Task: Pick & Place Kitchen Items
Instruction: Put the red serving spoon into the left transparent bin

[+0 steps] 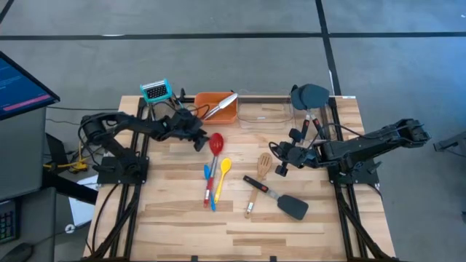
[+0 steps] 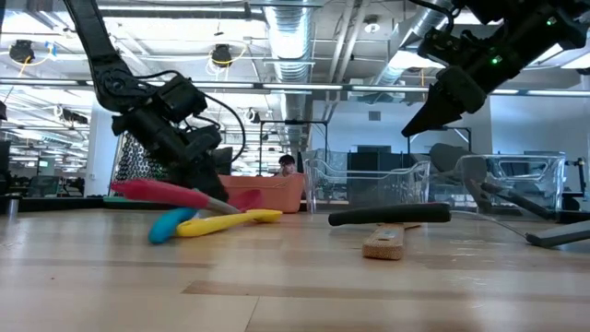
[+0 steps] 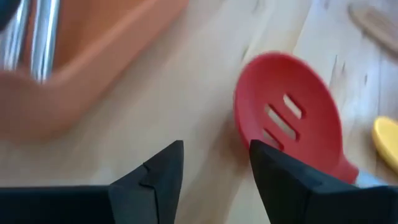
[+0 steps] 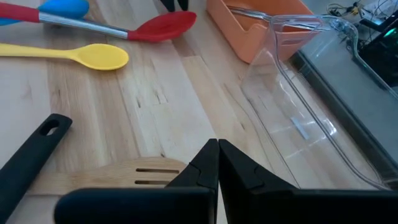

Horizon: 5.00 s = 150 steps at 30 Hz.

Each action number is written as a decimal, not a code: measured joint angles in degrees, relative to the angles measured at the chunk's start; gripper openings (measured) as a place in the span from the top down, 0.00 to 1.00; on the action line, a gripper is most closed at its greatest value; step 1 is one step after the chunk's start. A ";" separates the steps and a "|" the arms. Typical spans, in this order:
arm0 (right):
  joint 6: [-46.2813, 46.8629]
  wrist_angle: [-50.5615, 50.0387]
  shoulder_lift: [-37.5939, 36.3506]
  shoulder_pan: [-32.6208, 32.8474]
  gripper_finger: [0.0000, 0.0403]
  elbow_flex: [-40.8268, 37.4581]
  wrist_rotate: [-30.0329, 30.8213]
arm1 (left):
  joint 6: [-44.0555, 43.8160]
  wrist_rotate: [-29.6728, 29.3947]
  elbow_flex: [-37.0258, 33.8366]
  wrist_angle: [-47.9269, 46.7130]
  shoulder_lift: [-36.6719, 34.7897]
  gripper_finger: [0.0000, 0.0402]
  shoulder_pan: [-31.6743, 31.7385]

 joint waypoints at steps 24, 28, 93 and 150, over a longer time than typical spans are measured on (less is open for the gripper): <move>-0.44 -0.28 0.00 -0.02 1.00 -0.02 0.20 | -1.76 8.07 0.00 5.43 0.68 0.57 0.04; -0.44 -0.28 0.00 -0.02 1.00 -0.02 0.20 | -9.28 7.80 0.00 6.27 0.68 0.57 0.02; -0.46 -1.70 0.00 -0.04 1.00 -0.02 1.51 | -11.92 -1.44 3.80 13.81 0.95 1.00 -11.91; 15.87 -23.24 -14.43 7.52 1.00 -0.02 12.04 | 24.22 -2.86 68.02 8.85 22.26 1.00 -2.55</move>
